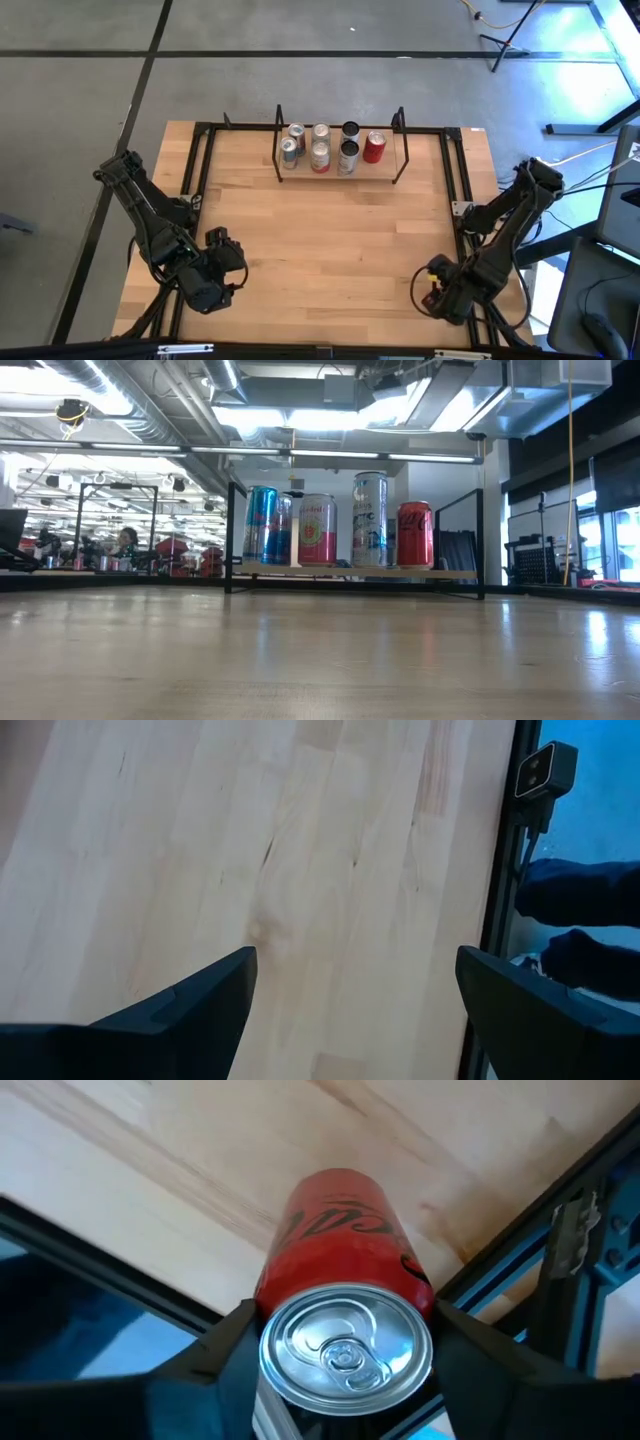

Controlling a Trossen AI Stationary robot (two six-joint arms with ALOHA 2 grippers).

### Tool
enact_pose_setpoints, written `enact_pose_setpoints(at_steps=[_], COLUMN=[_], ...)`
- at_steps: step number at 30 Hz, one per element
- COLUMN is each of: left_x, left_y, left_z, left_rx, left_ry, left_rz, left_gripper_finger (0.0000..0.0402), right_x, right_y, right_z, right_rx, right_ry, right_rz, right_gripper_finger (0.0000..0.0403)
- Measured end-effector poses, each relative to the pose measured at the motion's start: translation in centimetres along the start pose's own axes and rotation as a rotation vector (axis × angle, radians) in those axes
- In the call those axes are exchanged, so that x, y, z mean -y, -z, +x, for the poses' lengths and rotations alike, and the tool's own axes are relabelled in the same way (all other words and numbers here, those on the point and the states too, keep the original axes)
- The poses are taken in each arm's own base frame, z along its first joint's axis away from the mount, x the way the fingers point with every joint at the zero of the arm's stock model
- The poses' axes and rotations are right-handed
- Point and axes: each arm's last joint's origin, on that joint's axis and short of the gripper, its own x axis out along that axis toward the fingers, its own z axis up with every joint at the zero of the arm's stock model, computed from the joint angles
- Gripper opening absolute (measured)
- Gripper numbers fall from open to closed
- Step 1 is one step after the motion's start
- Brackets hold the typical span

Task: Place canned beverage on shelf
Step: Put the red soda can on the shelf aligned with the other red soda can

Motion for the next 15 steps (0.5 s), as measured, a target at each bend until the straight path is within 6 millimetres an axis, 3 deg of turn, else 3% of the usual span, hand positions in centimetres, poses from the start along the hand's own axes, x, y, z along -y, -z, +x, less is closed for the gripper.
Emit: enact_pose_setpoints(at_steps=[6, 15], left_x=[0.0, 0.0], left_y=[0.0, 0.0], left_z=[0.0, 0.0], left_rx=[0.000, 0.004], left_ry=[0.000, -0.003], left_rz=[0.018, 0.019], left_gripper_finger=[0.0328, 0.0328], right_x=[-0.4, -1.3], right_y=[-1.2, -4.8], right_z=[-0.8, -2.9], right_rx=[0.008, 0.122], right_ry=[-0.004, 0.008], right_rz=[-0.129, -0.370], right_gripper_finger=[0.0210, 0.0210])
